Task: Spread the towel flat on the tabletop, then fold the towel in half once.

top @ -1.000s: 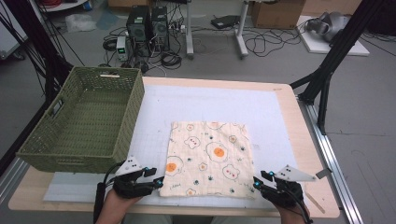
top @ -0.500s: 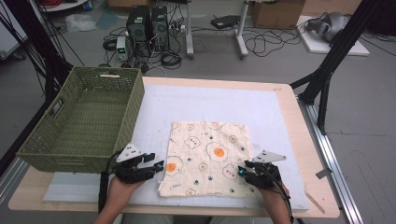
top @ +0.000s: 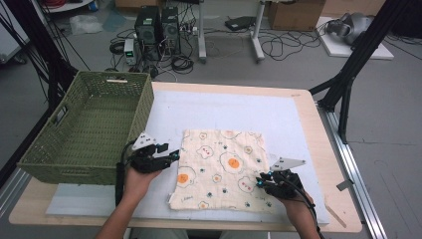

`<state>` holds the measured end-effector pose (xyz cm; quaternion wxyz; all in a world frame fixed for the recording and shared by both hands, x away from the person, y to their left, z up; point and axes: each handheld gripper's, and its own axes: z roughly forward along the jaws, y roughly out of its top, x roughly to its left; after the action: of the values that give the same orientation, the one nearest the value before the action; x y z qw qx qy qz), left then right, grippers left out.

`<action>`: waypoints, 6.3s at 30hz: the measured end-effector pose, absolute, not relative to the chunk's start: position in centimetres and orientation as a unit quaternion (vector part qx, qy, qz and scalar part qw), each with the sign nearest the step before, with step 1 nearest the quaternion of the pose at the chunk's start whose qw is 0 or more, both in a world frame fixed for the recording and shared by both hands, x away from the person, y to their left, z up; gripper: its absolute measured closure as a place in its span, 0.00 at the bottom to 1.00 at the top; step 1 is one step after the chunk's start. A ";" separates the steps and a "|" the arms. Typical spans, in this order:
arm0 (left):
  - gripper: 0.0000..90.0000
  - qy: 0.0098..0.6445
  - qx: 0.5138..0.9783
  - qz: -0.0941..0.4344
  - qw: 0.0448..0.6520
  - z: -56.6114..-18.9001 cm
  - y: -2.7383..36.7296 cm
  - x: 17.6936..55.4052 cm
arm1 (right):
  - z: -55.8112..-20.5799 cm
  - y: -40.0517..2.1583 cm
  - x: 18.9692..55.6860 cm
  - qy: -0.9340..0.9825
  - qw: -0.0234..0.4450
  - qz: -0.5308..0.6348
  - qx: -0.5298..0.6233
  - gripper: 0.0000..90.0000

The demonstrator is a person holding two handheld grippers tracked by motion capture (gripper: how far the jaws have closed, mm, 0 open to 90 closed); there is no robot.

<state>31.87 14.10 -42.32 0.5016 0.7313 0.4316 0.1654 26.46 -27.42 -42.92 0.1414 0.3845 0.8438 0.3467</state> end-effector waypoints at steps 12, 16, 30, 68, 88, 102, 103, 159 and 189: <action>0.49 0.460 0.729 0.173 0.476 -43.3 11.8 38.2 | -42.5 -29.1 28.5 0.813 0.174 0.385 0.401 0.63; 0.49 0.465 0.741 0.169 0.453 -44.1 10.9 40.1 | -42.5 -29.3 28.0 0.811 0.178 0.384 0.403 0.63; 0.56 0.452 0.773 0.193 0.400 -45.1 8.8 42.1 | -42.7 -29.5 29.0 0.806 0.187 0.388 0.406 0.58; 0.94 0.479 0.756 0.194 0.401 -44.5 11.7 44.0 | -43.9 -24.8 43.9 0.823 0.196 0.322 0.426 0.97; 0.58 0.487 0.746 0.200 0.407 -42.8 12.2 44.5 | -41.7 -26.3 43.1 0.775 0.255 0.368 0.446 0.66; 0.82 0.449 0.779 0.172 0.401 -44.2 10.7 41.7 | -43.2 -27.5 35.2 0.814 0.188 0.380 0.398 0.73; 0.83 0.448 0.782 0.174 0.397 -44.4 10.6 41.7 | -43.3 -27.4 34.7 0.816 0.185 0.381 0.393 0.75; 0.25 0.385 0.718 0.144 0.562 -42.6 13.5 33.4 | -41.0 -32.0 29.5 0.741 0.264 0.429 0.444 0.12; 0.25 0.452 0.706 0.133 0.529 -42.4 12.0 40.5 | -41.7 -32.2 29.8 0.750 0.245 0.426 0.443 0.12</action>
<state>40.49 12.04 -42.36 0.5286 0.7059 0.4524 0.1330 29.76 -32.19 -41.68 0.2450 0.4432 0.7499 0.4257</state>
